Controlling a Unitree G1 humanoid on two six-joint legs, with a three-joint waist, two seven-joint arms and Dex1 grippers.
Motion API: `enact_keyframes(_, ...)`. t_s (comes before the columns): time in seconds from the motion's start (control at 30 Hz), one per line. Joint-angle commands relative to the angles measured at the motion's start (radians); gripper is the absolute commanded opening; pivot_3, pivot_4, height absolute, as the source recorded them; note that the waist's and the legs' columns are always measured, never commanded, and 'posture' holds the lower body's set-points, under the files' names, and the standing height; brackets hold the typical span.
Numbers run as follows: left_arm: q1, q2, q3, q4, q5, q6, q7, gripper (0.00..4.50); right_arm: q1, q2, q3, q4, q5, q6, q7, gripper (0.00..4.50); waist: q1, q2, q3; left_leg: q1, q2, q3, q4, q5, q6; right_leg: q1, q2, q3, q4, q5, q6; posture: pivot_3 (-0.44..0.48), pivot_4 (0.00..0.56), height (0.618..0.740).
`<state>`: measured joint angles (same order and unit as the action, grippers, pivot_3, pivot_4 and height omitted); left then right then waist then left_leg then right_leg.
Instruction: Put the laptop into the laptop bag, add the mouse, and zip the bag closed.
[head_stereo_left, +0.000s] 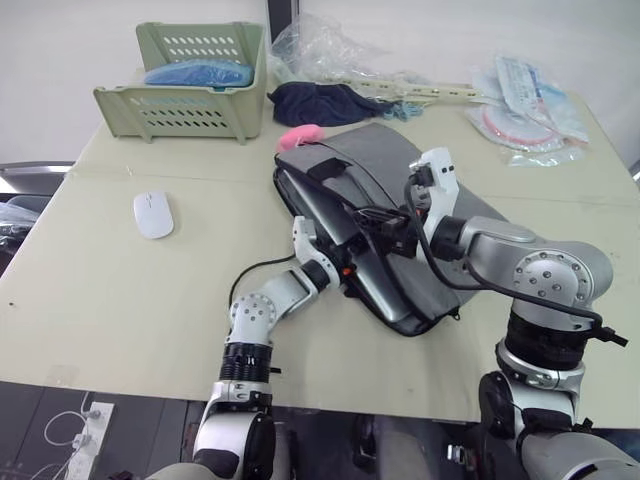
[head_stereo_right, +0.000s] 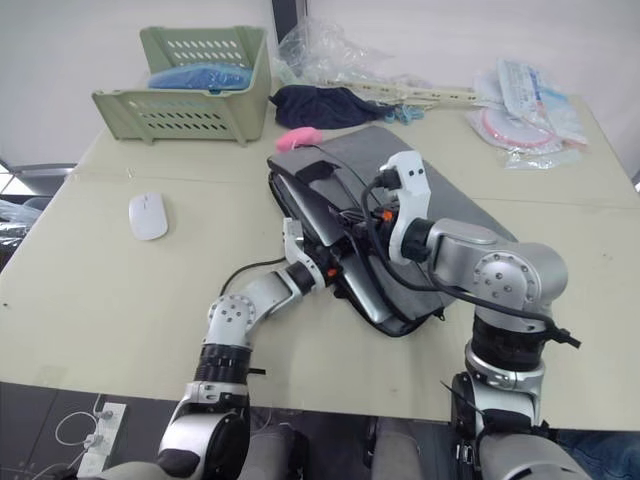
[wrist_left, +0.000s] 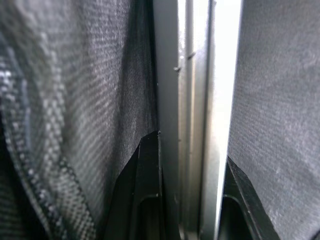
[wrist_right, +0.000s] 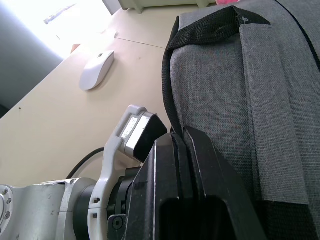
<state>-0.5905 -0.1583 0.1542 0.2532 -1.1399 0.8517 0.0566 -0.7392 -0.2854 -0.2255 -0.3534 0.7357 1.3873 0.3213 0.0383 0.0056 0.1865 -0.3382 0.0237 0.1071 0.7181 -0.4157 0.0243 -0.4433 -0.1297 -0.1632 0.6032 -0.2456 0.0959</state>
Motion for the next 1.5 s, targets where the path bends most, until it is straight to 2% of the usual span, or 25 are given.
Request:
enact_keyframes(0.03, -0.071, -0.052, -0.092, -0.043, 0.053, 0.024, -0.079, 0.31, 0.001, 0.001, 0.001, -0.051, 0.028, -0.019, 0.003, 0.02, -0.001, 0.000, 0.000, -0.001, 0.000, 0.000, 0.000, 0.000, 0.000, 0.000, 0.000, 0.000, -0.001, 0.000, 0.000, 0.000, 0.150, 0.740)
enact_keyframes(0.17, -0.070, -0.054, -0.099, -0.051, 0.074, 0.035, -0.117, 0.31, 0.011, -0.005, 0.003, -0.049, 0.024, -0.024, 0.003, 0.02, -0.012, 0.000, 0.000, -0.001, 0.000, -0.001, -0.003, 0.000, 0.000, 0.000, 0.001, -0.002, -0.004, 0.000, 0.000, 0.000, 0.150, 0.740)
enact_keyframes(0.63, -0.074, -0.074, -0.046, -0.008, 0.078, 0.039, -0.094, 0.31, 0.000, 0.012, -0.010, -0.048, 0.036, -0.022, -0.013, 0.02, -0.019, 0.000, 0.000, -0.001, 0.003, -0.001, -0.006, 0.000, 0.000, 0.000, 0.003, -0.003, -0.007, 0.000, 0.000, 0.000, 0.150, 0.740)
enact_keyframes(0.7, -0.072, -0.074, -0.047, -0.013, 0.079, 0.037, -0.099, 1.43, 0.000, 0.010, -0.009, -0.046, 0.034, -0.024, -0.012, 0.00, -0.019, 0.000, 0.000, -0.001, 0.003, -0.001, -0.006, 0.000, 0.000, 0.000, 0.003, -0.003, -0.007, 0.000, 0.000, 0.000, 0.150, 0.740)
enact_keyframes(0.87, -0.065, -0.066, -0.040, -0.022, 0.090, 0.045, -0.095, 3.17, 0.001, -0.001, -0.007, -0.034, 0.027, -0.038, -0.006, 0.00, -0.019, 0.000, 0.000, -0.001, 0.003, -0.001, -0.006, 0.000, 0.000, 0.000, 0.003, -0.003, -0.007, 0.000, 0.000, 0.000, 0.150, 0.740)
enact_keyframes(0.9, -0.056, -0.060, -0.039, -0.032, 0.089, 0.052, -0.093, 3.76, 0.003, -0.005, -0.007, -0.033, 0.025, -0.041, -0.004, 0.00, -0.019, 0.000, 0.000, -0.001, 0.003, 0.000, -0.005, 0.000, 0.000, 0.000, 0.003, -0.003, -0.007, 0.000, 0.000, 0.000, 0.150, 0.740)
enact_keyframes(0.97, -0.046, -0.054, -0.037, -0.044, 0.087, 0.060, -0.089, 4.46, 0.006, -0.009, -0.007, -0.033, 0.025, -0.045, -0.003, 0.00, -0.019, 0.000, 0.000, 0.000, 0.003, 0.000, -0.004, 0.000, 0.000, 0.000, 0.003, -0.002, -0.006, 0.000, 0.000, 0.000, 0.150, 0.740)
enact_keyframes(1.5, 0.083, 0.029, 0.033, -0.263, 0.043, 0.173, -0.015, 4.46, 0.017, -0.059, 0.025, 0.013, 0.014, -0.118, 0.020, 0.00, -0.037, 0.000, 0.000, 0.001, 0.004, 0.000, -0.004, 0.000, 0.000, 0.000, 0.004, 0.000, -0.004, 0.000, 0.000, 0.000, 0.150, 0.740)
